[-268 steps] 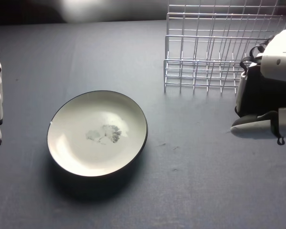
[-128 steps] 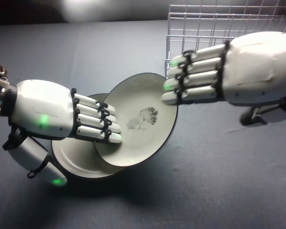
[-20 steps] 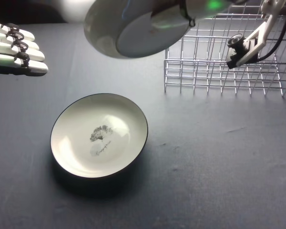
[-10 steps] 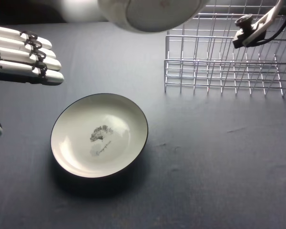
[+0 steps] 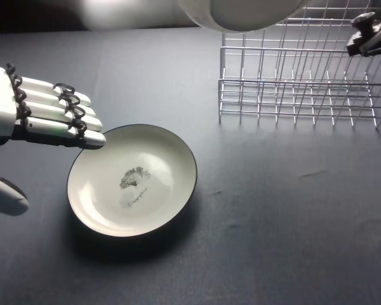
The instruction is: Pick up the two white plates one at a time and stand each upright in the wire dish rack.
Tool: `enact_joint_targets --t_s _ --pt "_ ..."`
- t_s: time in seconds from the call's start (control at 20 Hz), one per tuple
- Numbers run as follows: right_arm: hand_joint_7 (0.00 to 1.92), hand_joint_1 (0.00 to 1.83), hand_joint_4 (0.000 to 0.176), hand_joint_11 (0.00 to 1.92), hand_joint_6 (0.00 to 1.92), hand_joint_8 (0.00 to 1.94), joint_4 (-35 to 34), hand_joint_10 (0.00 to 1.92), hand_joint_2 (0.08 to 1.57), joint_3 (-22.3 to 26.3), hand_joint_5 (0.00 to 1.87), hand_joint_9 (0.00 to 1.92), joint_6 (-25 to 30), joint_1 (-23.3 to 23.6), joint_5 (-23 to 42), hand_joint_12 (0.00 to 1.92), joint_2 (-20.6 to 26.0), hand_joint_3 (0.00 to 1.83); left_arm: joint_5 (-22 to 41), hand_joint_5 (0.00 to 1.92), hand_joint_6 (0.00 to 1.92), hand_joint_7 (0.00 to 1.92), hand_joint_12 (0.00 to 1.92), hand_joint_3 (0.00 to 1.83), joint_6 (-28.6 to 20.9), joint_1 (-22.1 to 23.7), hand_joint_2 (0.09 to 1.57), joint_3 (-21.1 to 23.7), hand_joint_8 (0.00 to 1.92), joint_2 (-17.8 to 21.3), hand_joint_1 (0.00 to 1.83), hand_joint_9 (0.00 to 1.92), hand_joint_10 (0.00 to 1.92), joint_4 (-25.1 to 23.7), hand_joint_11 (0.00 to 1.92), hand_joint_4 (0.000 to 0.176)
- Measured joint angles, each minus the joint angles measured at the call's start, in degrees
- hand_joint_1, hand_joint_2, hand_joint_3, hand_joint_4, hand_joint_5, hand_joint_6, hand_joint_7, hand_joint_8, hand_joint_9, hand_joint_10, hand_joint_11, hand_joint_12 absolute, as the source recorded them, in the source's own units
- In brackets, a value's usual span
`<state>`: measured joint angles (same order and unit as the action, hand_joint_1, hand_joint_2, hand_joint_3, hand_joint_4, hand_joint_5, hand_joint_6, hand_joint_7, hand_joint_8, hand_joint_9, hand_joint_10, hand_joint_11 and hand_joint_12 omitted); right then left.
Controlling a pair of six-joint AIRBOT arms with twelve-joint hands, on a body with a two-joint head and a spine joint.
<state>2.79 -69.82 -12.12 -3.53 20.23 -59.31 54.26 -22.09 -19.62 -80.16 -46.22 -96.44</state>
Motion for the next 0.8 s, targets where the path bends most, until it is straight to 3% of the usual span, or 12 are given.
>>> enact_joint_targets --t_s 0.15,0.4,0.6,0.8 --pt "1.04 1.38 0.000 0.95 1.01 0.86 0.0 1.02 1.09 0.0 0.91 1.04 -0.1 -1.0 0.0 1.07 1.2 0.00 -1.1 0.01 0.00 0.00 0.00 0.00 3.1 -2.7 1.22 -0.1 0.00 -1.1 0.00 0.00 0.00 5.2 0.00 0.000" --pt "1.04 1.38 0.000 0.95 1.01 0.88 0.0 1.03 1.09 -0.1 0.90 1.03 -0.2 -2.9 -0.4 1.09 3.1 0.00 -2.7 0.00 0.00 0.00 0.00 0.00 8.8 -11.6 1.23 0.0 0.00 -2.6 0.00 0.00 0.00 8.0 0.00 0.000" --pt "1.07 1.39 0.000 0.97 1.00 0.83 0.1 1.01 1.08 -0.6 0.91 1.03 -0.2 -4.0 0.2 1.08 3.4 0.00 -4.2 0.02 0.01 0.00 0.00 0.00 13.6 -14.4 1.22 0.0 0.00 -3.0 0.00 0.00 0.00 11.8 0.00 0.000" --pt "1.05 1.39 0.000 0.97 0.95 0.86 0.0 1.02 1.08 -2.7 0.93 1.04 -0.2 -5.0 0.4 1.08 3.4 0.00 -6.1 0.00 0.00 0.00 0.00 0.00 17.4 -14.8 1.22 1.3 0.00 -3.3 0.00 0.00 0.00 12.5 0.00 0.000"
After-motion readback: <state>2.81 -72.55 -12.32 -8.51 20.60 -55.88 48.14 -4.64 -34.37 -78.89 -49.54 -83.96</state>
